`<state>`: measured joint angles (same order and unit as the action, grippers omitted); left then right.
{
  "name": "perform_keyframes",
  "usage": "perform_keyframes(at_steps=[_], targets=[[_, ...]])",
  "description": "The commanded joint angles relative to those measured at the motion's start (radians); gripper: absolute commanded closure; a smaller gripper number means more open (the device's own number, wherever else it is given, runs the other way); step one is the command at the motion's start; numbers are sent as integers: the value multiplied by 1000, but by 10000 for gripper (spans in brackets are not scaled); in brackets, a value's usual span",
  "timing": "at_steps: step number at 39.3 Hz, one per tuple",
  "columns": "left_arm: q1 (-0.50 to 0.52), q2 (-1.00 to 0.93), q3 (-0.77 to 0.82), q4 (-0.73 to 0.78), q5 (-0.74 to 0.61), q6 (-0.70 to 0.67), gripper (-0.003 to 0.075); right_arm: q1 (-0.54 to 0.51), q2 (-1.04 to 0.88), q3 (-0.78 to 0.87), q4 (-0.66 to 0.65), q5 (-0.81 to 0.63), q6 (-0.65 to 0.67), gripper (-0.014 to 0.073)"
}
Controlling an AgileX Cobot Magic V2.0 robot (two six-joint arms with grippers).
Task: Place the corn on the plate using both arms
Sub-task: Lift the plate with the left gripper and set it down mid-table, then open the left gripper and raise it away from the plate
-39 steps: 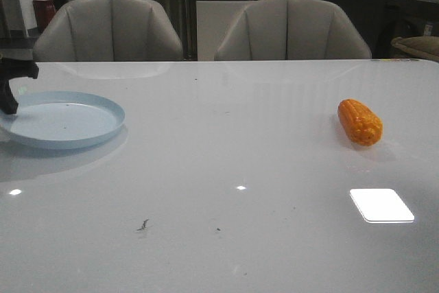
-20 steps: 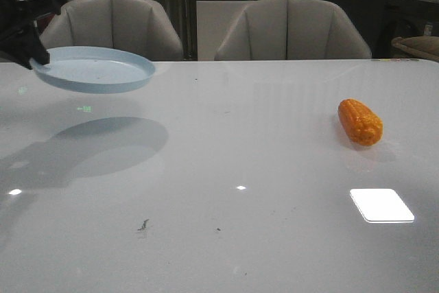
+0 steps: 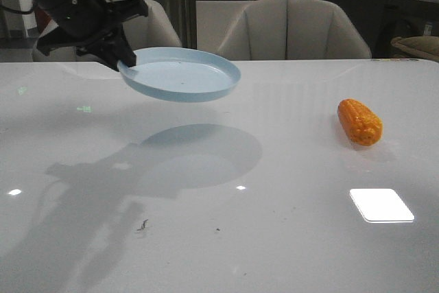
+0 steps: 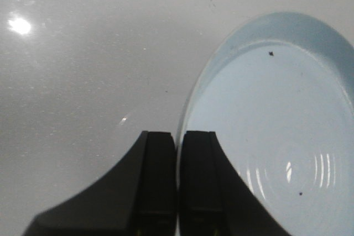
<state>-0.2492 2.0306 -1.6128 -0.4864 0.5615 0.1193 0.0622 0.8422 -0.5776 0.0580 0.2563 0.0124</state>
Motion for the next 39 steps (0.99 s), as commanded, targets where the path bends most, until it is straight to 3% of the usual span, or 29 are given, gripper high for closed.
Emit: perform_keyframes(at_steps=[1,21,24,32,39], targets=[[-39,-45,-35,-32,-70,-4,627,-6,-3,-35,-7,-74,-3,180],[-90,65,-35,-44,-62,-4,615,-6,-3,-35,-7,-74,-3,180],[-90,65,-35,-44,-69,-4,572,-6,-3,-35,-7,-74,-3,180],[-90,65,-35,-44,-92,-4,359,-6,-3,-35,-7,-74,-3,180],[-71,65,-60,-44,-25,-4,344,-6,-3,-35,-7,-75,-3,180]])
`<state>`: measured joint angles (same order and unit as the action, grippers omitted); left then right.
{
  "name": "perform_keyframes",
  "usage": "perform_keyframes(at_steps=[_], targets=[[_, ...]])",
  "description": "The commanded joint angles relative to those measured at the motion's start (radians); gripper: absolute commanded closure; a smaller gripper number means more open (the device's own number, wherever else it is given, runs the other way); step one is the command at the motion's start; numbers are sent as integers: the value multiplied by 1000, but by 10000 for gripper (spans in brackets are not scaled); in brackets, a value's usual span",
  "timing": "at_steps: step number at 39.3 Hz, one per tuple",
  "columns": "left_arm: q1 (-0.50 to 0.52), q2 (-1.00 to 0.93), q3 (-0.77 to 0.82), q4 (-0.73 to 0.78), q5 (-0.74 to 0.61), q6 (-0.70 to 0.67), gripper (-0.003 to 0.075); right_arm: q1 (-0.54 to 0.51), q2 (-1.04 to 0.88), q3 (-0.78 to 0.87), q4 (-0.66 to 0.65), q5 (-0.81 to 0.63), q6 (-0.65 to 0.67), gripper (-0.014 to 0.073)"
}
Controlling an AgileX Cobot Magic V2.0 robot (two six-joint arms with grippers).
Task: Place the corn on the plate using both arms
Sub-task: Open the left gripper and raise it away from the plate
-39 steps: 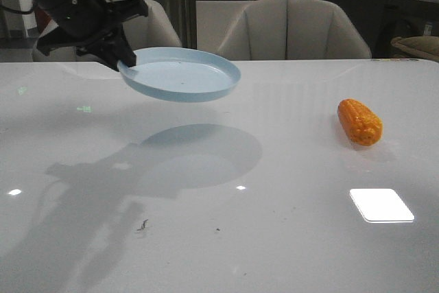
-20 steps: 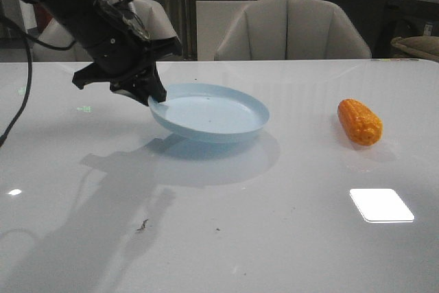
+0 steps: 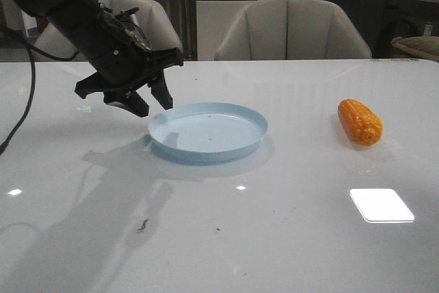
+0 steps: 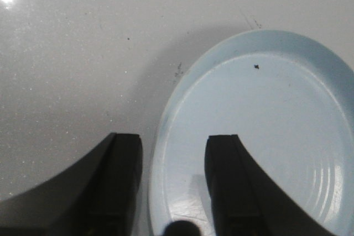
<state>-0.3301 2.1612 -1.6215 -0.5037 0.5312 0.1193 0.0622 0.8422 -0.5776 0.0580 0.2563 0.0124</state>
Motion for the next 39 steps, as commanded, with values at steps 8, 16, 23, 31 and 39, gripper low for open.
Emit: perform_keyframes(at_steps=[8,16,23,31,39], targets=[[79,-87,-133,-26,178,-4,344,-6,-3,-35,11,-88,-3,180],[148,-218,-146,-22,150,153,344,-6,-3,-35,12,-91,-3,180],[182,-377,-141,-6,239,340,344,-6,-3,-35,12,-76,-3,180],[219,-571,42,8,145,382,344,-6,-3,-35,54,-4,-2,180],[260,-815,426,13,-113,382,344,-6,-3,-35,65,22,-2,179]])
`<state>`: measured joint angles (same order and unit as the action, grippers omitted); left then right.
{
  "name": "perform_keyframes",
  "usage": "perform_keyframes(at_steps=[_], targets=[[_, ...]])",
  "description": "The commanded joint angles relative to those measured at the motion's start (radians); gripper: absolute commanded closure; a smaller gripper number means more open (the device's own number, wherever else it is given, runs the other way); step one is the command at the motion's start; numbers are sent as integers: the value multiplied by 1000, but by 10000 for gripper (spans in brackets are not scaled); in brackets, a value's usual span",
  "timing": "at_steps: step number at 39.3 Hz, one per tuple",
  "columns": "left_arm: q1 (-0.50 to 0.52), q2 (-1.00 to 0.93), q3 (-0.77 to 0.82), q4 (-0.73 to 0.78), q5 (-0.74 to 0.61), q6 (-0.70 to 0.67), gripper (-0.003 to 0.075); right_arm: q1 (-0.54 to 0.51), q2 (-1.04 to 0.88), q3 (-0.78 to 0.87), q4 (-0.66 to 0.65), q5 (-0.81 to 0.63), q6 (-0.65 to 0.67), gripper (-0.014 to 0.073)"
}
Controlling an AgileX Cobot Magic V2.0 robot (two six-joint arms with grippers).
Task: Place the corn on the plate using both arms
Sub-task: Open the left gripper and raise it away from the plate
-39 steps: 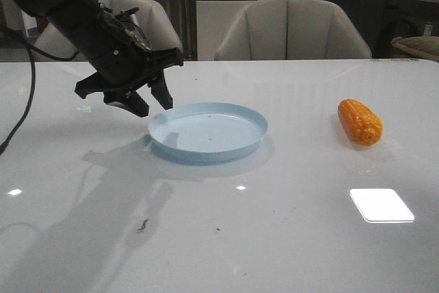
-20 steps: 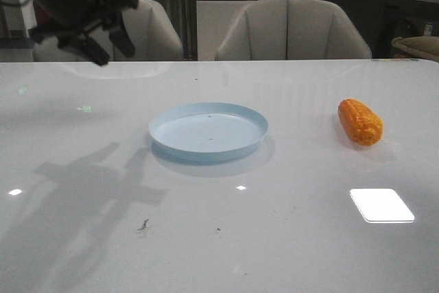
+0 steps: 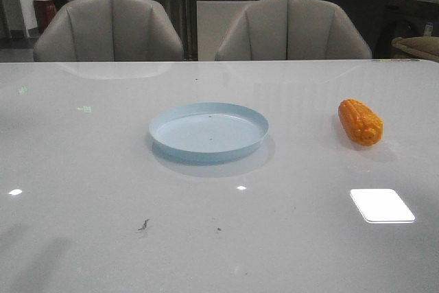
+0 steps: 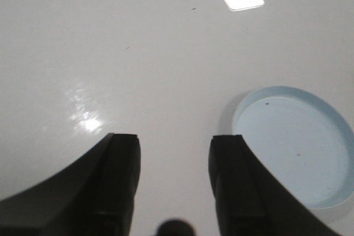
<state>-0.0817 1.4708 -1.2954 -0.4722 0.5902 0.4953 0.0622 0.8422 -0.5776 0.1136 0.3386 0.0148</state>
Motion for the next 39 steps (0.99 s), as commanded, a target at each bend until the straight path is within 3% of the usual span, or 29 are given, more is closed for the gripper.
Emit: perform_keyframes(at_steps=[1,7,17,33,39], targets=[[13,-165,160,-16,-209,6,344,-6,-3,-38,10,-61,-5,179],[13,-368,414,-1,-410,6,344,-7,28,-90,10,-5,-5,179],[13,-629,661,42,-451,6,344,-7,214,-285,9,106,-1,179],[13,-803,767,51,-450,6,344,-7,709,-746,9,244,6,176],[13,-803,767,51,-452,6,344,-7,866,-892,9,306,6,120]])
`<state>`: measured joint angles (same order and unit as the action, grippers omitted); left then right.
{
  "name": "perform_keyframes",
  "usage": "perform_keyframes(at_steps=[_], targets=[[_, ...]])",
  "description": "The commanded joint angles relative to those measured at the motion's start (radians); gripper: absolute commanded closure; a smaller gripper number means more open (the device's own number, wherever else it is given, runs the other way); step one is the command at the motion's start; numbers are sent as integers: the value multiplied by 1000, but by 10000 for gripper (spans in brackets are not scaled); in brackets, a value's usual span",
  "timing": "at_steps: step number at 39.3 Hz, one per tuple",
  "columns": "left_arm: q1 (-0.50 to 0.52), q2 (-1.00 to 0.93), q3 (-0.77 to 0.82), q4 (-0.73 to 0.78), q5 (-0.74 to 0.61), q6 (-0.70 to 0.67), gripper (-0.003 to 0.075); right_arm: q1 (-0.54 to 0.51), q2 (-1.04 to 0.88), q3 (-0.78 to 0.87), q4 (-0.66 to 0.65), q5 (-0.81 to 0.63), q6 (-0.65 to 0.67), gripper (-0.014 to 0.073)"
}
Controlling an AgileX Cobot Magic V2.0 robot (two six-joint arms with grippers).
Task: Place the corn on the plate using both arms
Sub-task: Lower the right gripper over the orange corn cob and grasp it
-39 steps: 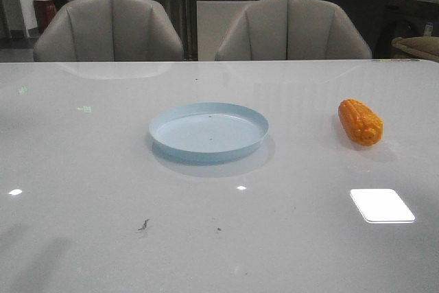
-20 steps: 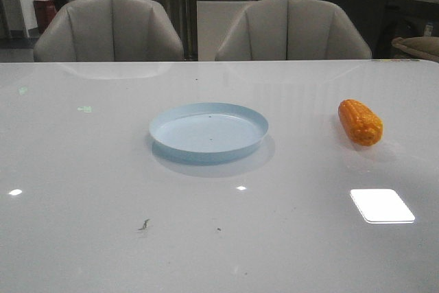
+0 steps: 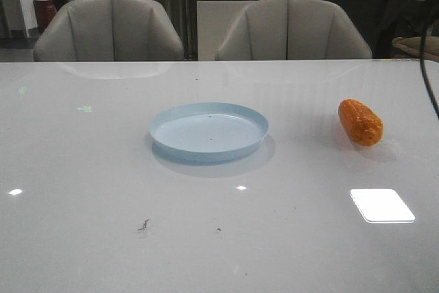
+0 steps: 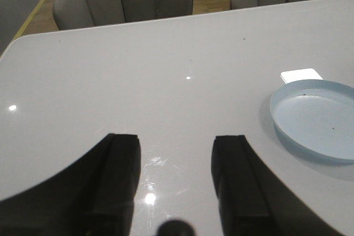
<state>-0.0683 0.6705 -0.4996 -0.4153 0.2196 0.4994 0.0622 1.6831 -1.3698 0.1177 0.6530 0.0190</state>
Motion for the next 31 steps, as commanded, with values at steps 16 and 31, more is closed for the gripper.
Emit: perform_keyframes(at_steps=[16,31], targets=[[0,-3,-28,-6,-80,1,344,-7,282,-269,-6,43,2,102],[0,-3,-28,-6,-80,1,344,-6,364,-269,-5,43,2,102]])
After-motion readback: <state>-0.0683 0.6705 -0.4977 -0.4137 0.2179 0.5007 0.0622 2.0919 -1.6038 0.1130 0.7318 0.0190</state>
